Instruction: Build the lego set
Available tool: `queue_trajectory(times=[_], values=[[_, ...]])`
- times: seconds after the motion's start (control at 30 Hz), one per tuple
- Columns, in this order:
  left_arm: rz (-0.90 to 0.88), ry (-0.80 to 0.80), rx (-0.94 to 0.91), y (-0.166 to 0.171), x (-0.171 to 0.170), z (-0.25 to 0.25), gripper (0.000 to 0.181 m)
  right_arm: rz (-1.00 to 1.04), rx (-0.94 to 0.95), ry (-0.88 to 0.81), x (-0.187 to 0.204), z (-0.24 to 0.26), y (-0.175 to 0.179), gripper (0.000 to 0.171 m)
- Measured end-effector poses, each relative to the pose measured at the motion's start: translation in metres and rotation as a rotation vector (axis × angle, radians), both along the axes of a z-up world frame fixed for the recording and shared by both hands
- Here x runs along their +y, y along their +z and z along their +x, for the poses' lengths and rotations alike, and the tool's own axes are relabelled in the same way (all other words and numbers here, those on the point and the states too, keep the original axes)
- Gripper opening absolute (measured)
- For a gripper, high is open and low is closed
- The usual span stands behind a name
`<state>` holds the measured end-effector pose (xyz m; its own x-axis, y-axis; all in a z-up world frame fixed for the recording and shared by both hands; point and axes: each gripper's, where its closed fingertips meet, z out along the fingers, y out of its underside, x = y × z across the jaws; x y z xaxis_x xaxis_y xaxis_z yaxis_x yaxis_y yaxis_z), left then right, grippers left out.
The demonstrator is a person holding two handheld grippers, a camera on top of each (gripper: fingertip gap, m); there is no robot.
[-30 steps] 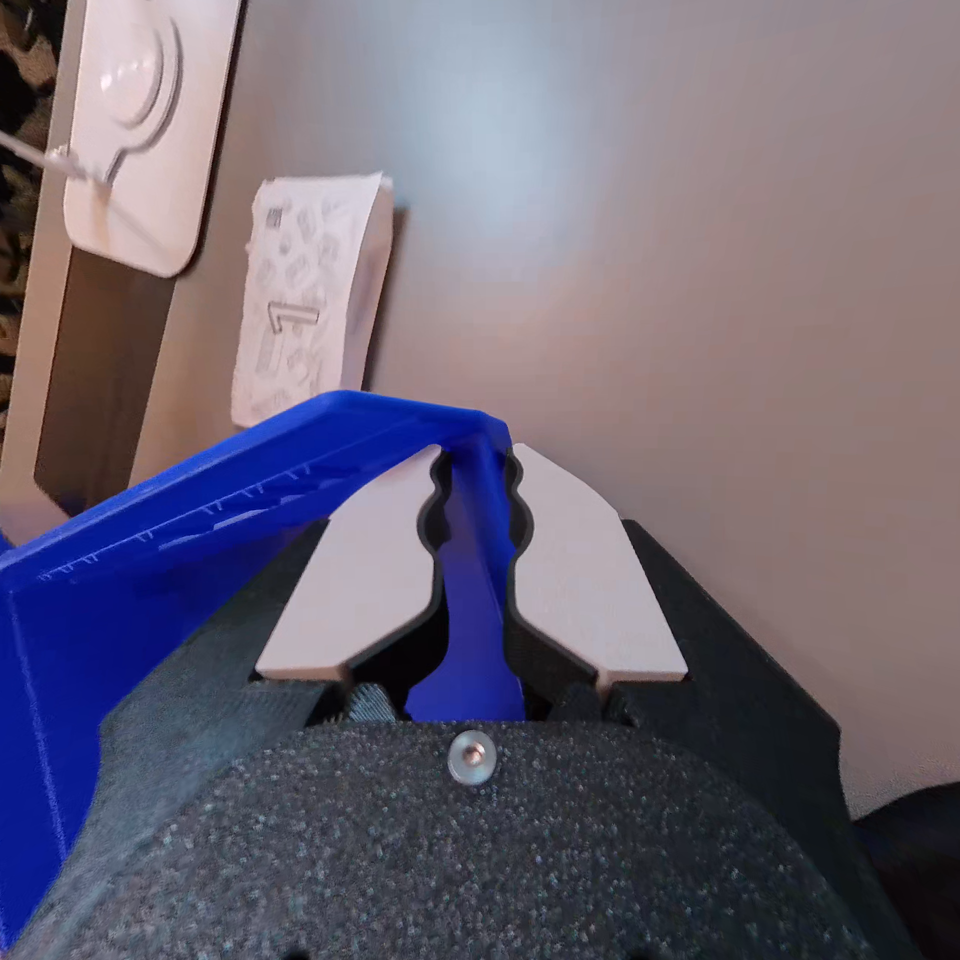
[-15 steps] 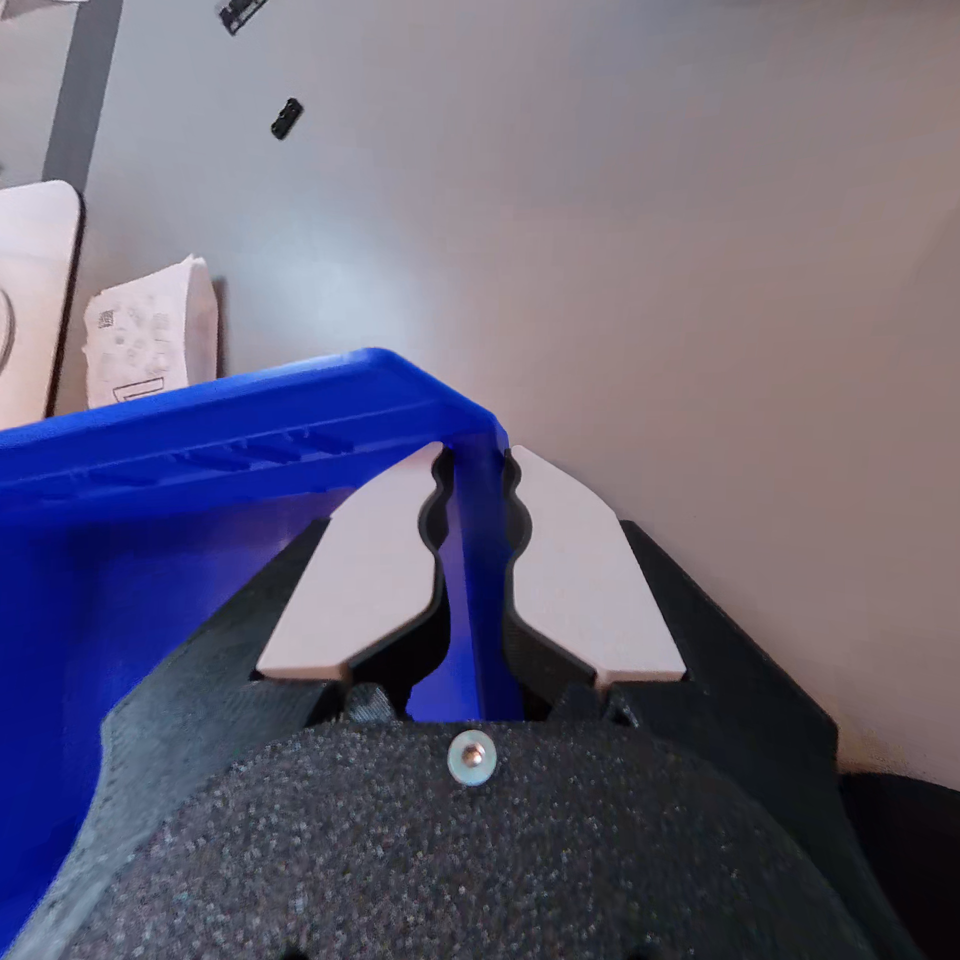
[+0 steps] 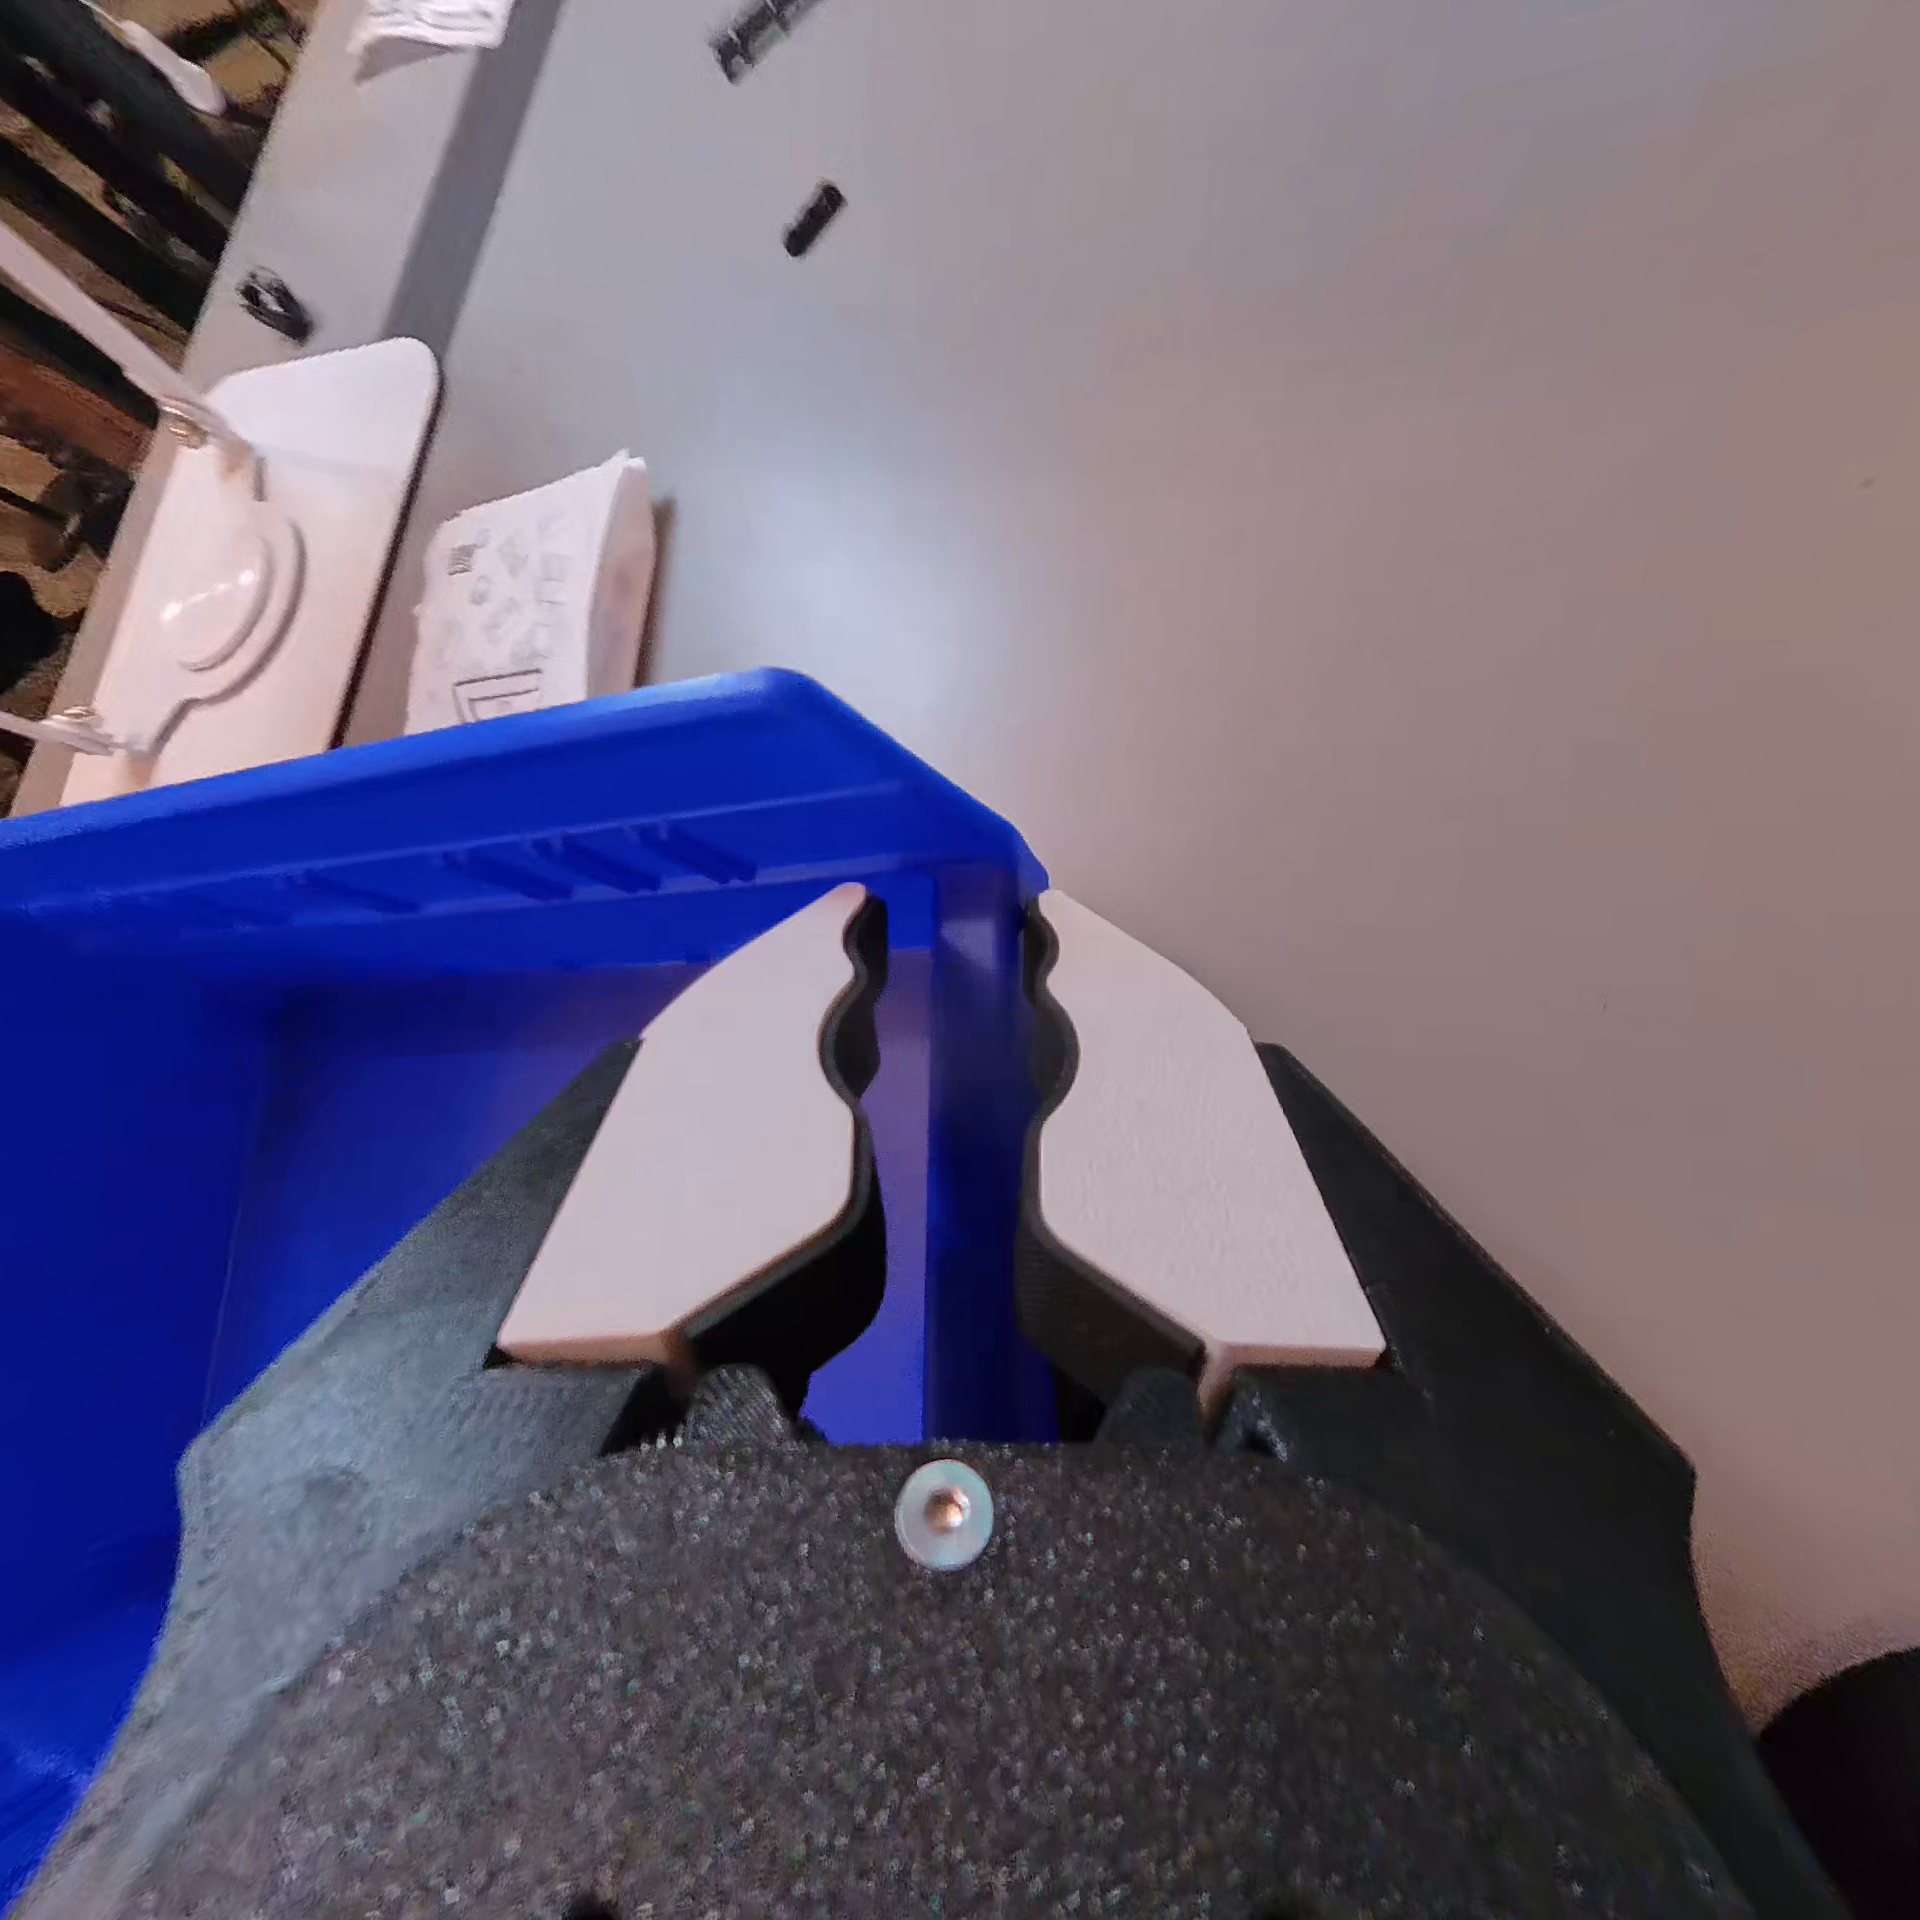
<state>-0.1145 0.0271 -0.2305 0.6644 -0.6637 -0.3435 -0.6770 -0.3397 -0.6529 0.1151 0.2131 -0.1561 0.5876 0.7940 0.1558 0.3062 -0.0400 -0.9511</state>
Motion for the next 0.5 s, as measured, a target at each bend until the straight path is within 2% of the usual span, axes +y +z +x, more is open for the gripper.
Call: queue_trajectory(times=[0.13, 0.3, 0.4, 0.5], values=[[0.128, 0.04, -0.155, 0.043, -0.002, 0.0, 0.024, -0.005, 0.038, -0.034, 0.011, 0.017, 0.012, 0.025], [0.225, 0.054, -0.549, 0.096, -0.013, 0.031, 0.027, -0.008, 0.047, -0.031, 0.018, 0.015, 0.013, 0.03], [0.233, 0.067, -0.692, 0.099, -0.017, 0.052, 0.017, -0.01, -0.019, -0.011, 0.017, 0.009, 0.001, 0.038], [0.247, 0.05, -0.733, 0.082, -0.016, 0.068, 0.003, -0.099, -0.27, 0.061, 0.013, 0.015, -0.039, 0.051]])
